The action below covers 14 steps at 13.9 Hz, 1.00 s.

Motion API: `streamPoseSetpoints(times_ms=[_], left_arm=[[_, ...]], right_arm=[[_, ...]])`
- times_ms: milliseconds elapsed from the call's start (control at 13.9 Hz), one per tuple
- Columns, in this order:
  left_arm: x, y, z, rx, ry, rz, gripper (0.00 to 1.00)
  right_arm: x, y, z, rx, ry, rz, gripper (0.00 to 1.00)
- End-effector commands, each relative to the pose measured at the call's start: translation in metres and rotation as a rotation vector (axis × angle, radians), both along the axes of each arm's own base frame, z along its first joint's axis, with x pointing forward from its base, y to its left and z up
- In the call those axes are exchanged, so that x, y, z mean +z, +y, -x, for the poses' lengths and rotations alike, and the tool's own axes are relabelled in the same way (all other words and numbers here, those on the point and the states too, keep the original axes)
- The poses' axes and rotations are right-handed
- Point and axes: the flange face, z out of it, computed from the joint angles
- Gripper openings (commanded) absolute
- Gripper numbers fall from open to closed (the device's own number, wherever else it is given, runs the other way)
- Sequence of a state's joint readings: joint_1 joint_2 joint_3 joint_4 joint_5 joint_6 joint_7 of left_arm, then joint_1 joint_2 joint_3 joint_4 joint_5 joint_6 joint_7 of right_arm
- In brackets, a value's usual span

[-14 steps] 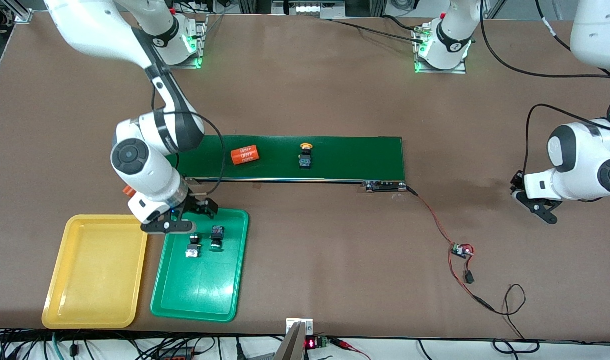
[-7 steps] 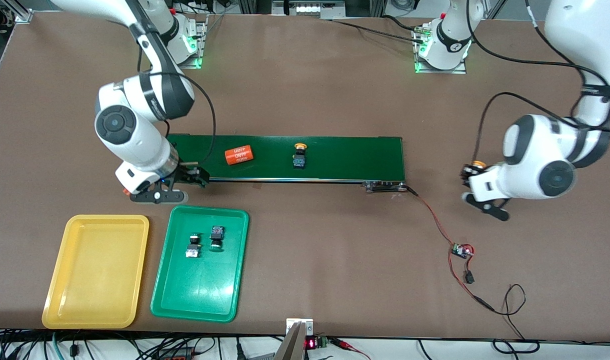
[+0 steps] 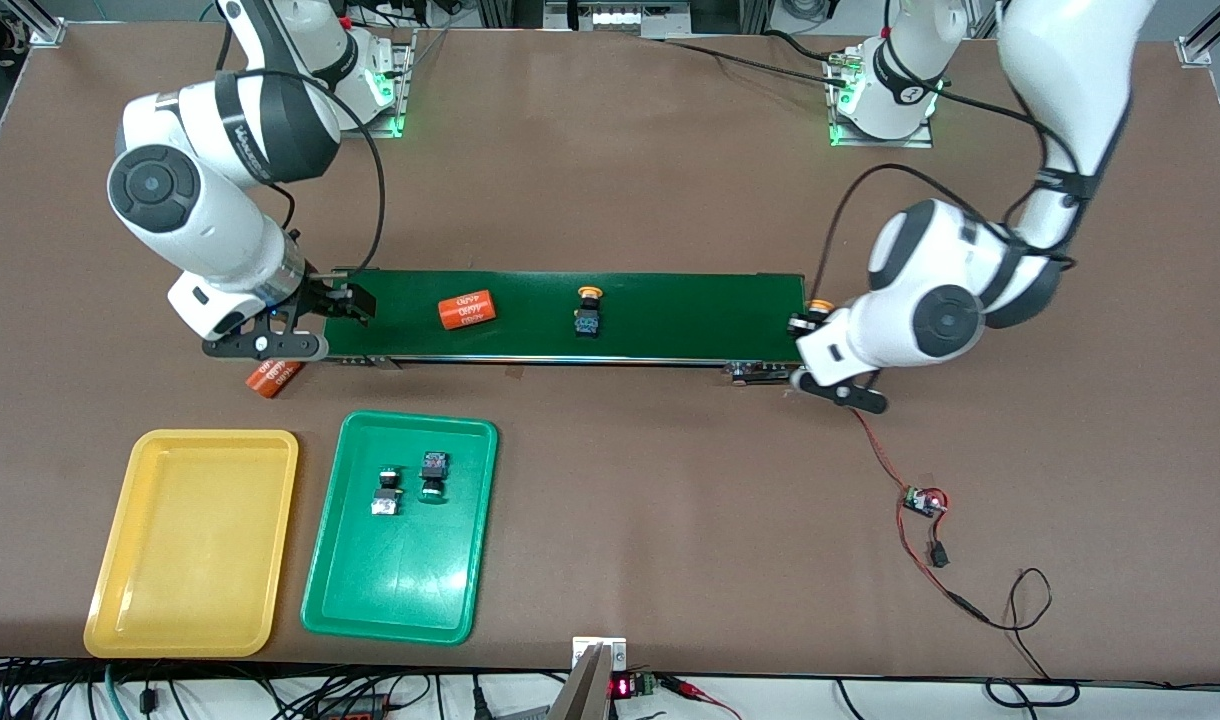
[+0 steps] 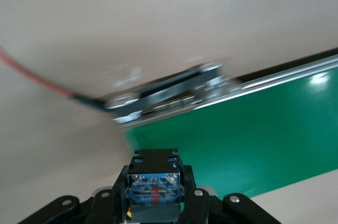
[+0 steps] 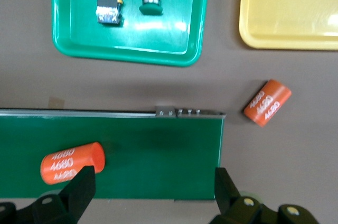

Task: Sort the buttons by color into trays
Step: 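Return the right gripper to the belt while the left gripper carries the button, then place the button on the belt while the right gripper reaches the belt end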

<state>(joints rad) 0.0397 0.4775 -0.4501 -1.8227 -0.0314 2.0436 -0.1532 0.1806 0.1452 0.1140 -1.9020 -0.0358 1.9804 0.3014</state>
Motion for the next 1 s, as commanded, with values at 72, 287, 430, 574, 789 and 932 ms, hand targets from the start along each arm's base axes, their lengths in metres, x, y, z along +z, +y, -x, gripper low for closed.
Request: streamPoseSetpoints(times_ms=[72,287,430,574,789,932], left_arm=[[-0.028,-0.061,0.024,0.108,-0.03,0.021,0.1],[-0.039,-0.091,0.037,0.164,-0.03,0.02,0.16],[-0.035,-0.097,0.04,0.174,-0.027,0.021,0.77],[-0.028,-0.096,0.037,0.167,-0.041,0.03,1.0],[0.017,-0.083,0.025,0.196,-0.107,0.034,1.0],[0.058,-0.071,0.022,0.194,-0.121,0.01,1.0]], right_arm=[[-0.003,0.013,0.02,-0.062,0.001,-0.015,1.0],[-0.014,0.036,0.029,-0.09,-0.015,-0.023,1.0],[-0.026,0.04,0.032,-0.089,-0.022,-0.027,1.0],[-0.038,0.046,0.035,-0.078,-0.017,-0.03,1.0],[-0.052,0.053,0.035,-0.121,0.001,-0.022,1.0],[-0.054,0.058,0.037,-0.114,0.004,-0.024,1.0]])
